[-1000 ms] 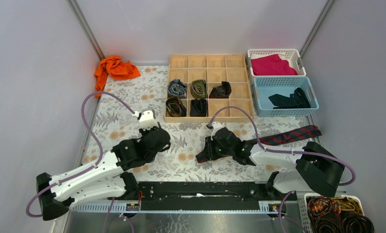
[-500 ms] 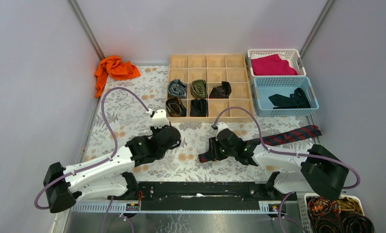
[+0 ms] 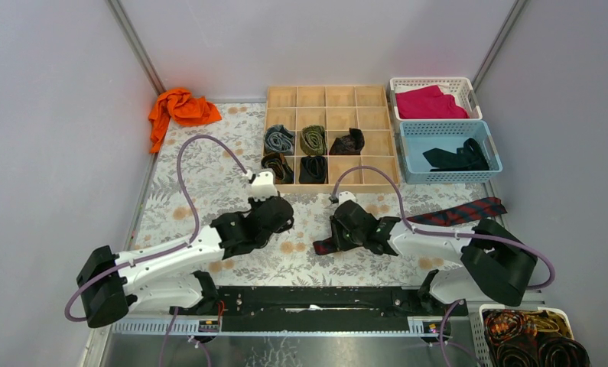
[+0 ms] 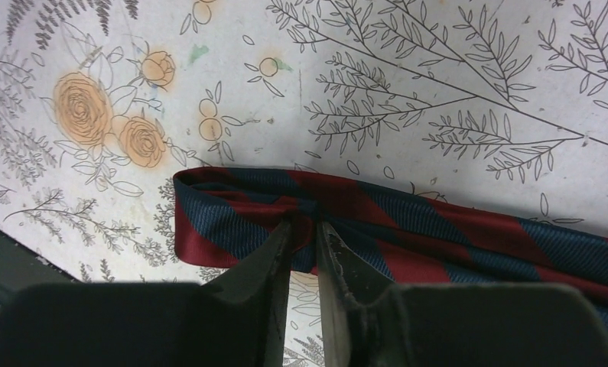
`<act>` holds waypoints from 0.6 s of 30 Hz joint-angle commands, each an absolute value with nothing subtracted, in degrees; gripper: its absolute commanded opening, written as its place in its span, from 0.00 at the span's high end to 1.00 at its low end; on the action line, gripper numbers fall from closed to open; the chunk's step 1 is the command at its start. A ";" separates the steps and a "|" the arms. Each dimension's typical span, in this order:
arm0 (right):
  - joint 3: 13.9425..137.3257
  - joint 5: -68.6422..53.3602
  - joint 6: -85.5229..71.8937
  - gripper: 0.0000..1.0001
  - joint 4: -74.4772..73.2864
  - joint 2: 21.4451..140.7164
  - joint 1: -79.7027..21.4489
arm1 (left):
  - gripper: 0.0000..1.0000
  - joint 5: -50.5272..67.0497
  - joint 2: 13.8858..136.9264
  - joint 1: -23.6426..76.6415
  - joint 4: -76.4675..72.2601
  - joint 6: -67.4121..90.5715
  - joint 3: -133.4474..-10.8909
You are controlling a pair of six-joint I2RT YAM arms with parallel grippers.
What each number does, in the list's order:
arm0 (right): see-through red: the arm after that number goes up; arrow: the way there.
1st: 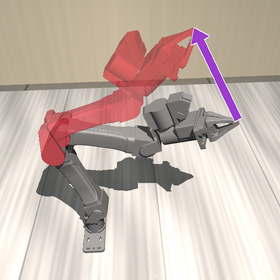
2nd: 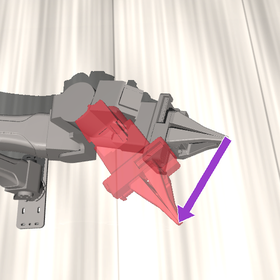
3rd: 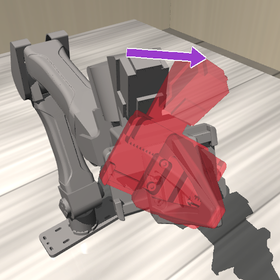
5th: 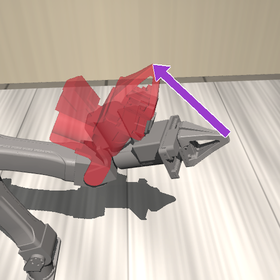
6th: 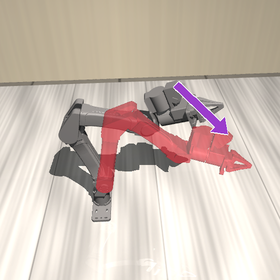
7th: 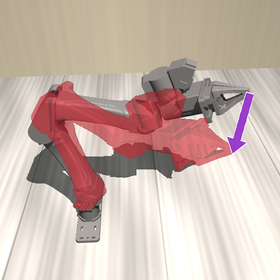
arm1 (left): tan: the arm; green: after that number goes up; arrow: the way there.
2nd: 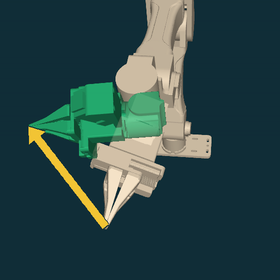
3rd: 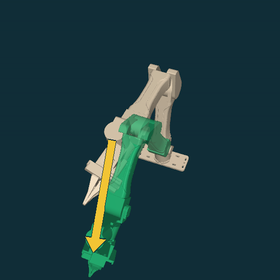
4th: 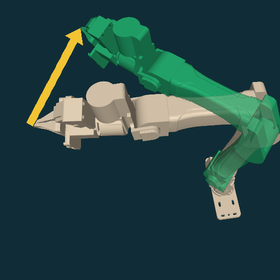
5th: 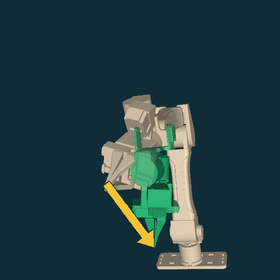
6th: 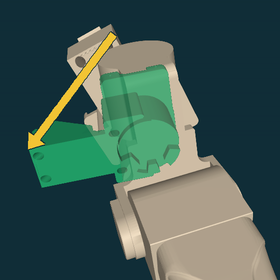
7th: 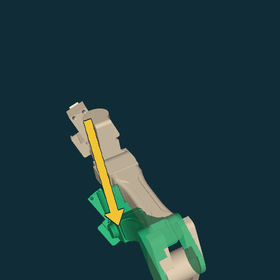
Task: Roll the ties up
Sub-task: Roll the tie at the center of the board.
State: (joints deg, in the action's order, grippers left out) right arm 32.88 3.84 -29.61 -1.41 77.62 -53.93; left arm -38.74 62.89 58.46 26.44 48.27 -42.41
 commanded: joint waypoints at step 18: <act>41.10 9.56 -27.64 0.63 -10.75 70.32 -54.28 | 1.00 -36.20 58.44 56.50 20.69 50.23 -37.33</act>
State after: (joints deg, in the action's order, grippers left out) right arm 37.28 5.96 -28.64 -6.46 74.41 -53.93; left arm -34.85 62.74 57.87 20.53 48.77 -37.78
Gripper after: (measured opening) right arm 0.357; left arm 0.006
